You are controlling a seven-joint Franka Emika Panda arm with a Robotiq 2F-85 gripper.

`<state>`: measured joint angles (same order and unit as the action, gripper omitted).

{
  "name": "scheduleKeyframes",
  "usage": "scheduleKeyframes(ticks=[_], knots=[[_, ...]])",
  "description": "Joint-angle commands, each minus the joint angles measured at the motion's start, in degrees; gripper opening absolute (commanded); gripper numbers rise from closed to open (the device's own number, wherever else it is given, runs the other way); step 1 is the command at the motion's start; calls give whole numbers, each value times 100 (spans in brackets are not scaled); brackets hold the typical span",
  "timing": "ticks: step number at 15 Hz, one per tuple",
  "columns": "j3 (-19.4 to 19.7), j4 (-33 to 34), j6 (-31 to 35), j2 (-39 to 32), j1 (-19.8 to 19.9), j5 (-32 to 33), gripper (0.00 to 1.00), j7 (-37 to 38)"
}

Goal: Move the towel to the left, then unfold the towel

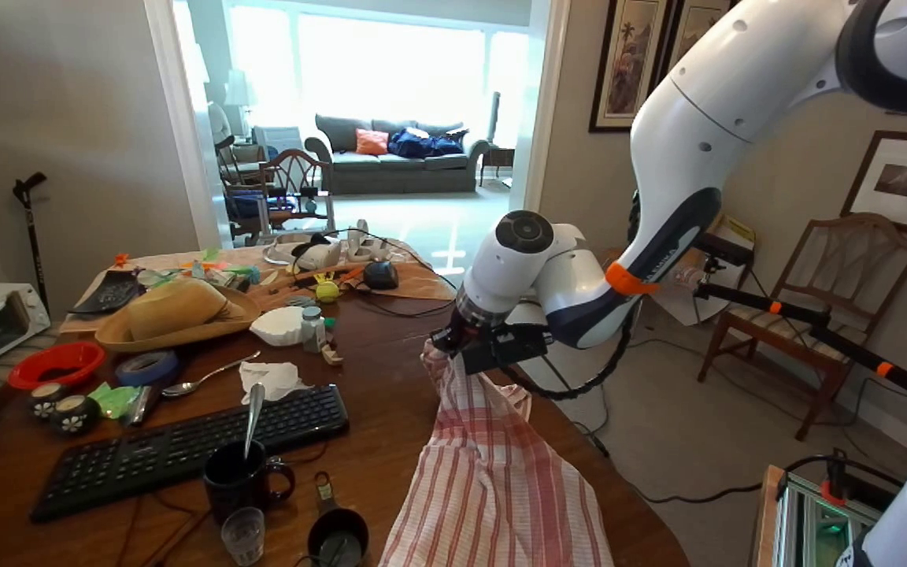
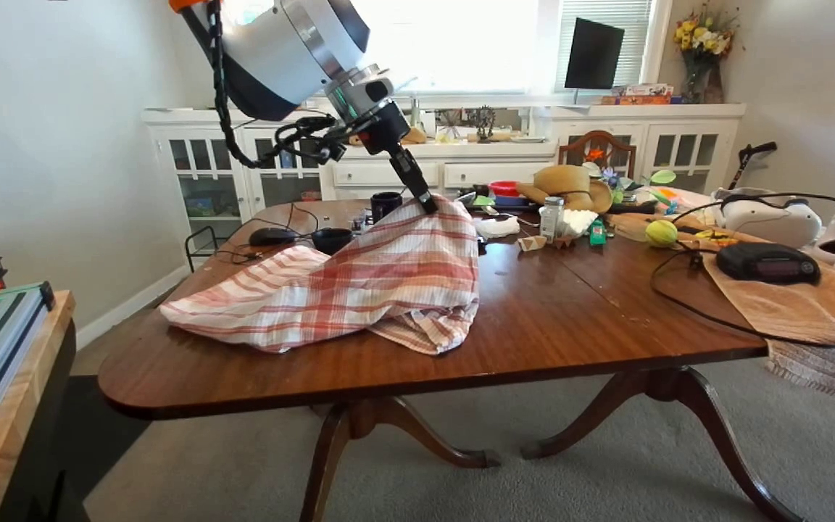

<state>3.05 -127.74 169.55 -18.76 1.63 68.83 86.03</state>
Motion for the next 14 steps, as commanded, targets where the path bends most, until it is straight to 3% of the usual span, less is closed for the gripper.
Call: scheduleKeyframes(ticks=[1, 4, 11, 13, 14], knots=[[-42, 408, 416, -574, 43, 52, 28, -188], [-100, 365, 488, -627, 67, -17, 42, -405], [-181, -677, 235, 302, 348, -335, 95, -1162], [-196, -1096, 483, 539, 742, -646, 100, -1765], [6, -1347, 842, 599, 804, -1069, 100, -2342]])
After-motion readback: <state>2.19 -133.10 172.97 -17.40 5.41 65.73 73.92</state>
